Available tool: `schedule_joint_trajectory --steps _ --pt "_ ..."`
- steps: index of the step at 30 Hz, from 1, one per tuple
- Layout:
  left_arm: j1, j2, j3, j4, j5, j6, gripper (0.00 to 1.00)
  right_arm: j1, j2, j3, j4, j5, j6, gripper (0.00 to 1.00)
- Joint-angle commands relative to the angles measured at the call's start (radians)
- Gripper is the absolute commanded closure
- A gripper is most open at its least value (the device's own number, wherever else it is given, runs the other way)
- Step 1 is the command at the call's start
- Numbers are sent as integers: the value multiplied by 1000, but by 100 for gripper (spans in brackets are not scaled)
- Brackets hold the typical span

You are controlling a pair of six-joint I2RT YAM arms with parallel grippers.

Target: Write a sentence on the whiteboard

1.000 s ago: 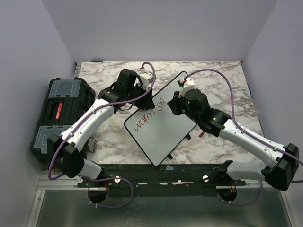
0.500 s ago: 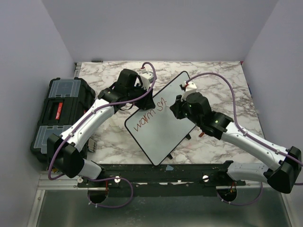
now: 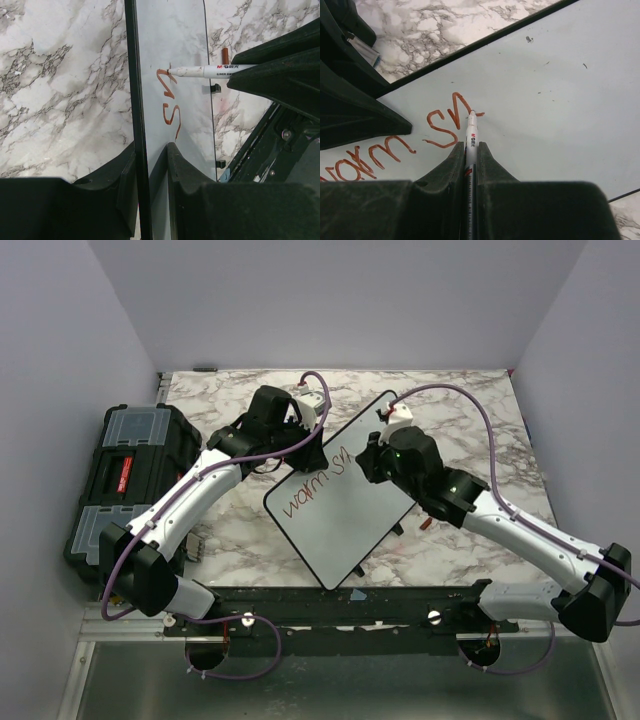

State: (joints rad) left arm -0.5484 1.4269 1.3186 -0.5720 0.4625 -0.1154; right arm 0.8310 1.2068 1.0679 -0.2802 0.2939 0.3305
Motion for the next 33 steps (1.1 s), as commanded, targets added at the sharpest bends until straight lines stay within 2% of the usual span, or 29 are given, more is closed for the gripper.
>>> schedule_joint_trajectory --steps 1,14,33 --pt "-51 19 -10 -89 48 58 100 -4 31 53 18 48 -21 99" --pt "-56 21 -10 -91 52 56 100 -4 65 89 13 107 -20 99" --pt "-56 12 -13 -94 42 62 100 -4 4 -10 -20 71 25 99"
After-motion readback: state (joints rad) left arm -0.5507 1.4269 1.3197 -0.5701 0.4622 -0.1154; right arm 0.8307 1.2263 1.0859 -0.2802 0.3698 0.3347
